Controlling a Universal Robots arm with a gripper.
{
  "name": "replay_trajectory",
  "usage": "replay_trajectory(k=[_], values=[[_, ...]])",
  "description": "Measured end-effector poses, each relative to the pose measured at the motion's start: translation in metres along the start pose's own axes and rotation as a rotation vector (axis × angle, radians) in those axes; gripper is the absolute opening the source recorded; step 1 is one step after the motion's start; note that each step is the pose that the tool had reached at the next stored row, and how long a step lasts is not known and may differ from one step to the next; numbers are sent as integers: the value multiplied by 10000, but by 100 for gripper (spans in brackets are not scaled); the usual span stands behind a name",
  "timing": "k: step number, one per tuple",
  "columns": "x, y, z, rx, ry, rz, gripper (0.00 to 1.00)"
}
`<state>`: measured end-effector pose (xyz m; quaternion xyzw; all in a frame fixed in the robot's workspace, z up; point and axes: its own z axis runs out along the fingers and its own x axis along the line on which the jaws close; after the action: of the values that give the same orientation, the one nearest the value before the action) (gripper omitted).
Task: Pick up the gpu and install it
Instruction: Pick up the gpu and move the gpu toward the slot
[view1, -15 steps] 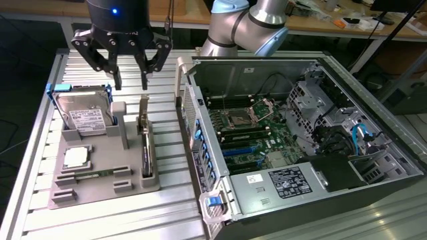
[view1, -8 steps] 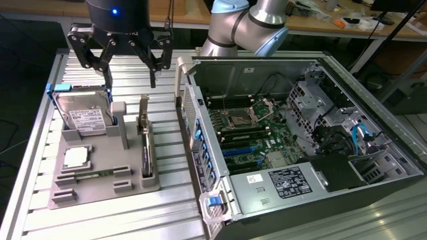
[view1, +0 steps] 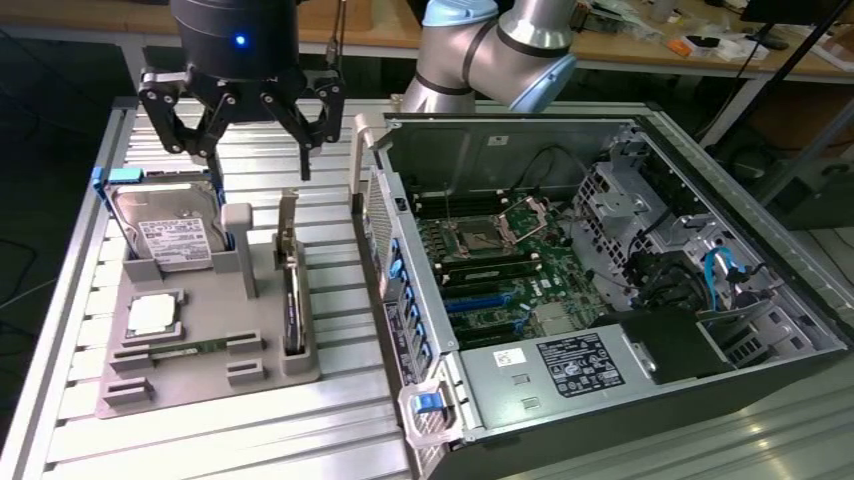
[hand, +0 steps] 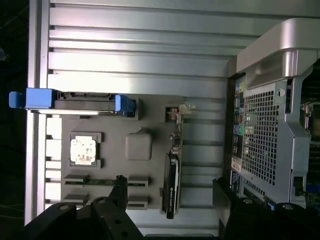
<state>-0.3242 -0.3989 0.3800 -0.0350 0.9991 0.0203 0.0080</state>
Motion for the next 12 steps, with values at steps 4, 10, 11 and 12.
replay_trajectory(k=[4, 10, 11, 12], values=[[1, -14, 54, -10, 57, -364, 78], [9, -109, 162, -15, 87, -538, 78], [10, -111, 181, -15, 88, -547, 78], [11, -112, 201, -14, 88, -557, 77]])
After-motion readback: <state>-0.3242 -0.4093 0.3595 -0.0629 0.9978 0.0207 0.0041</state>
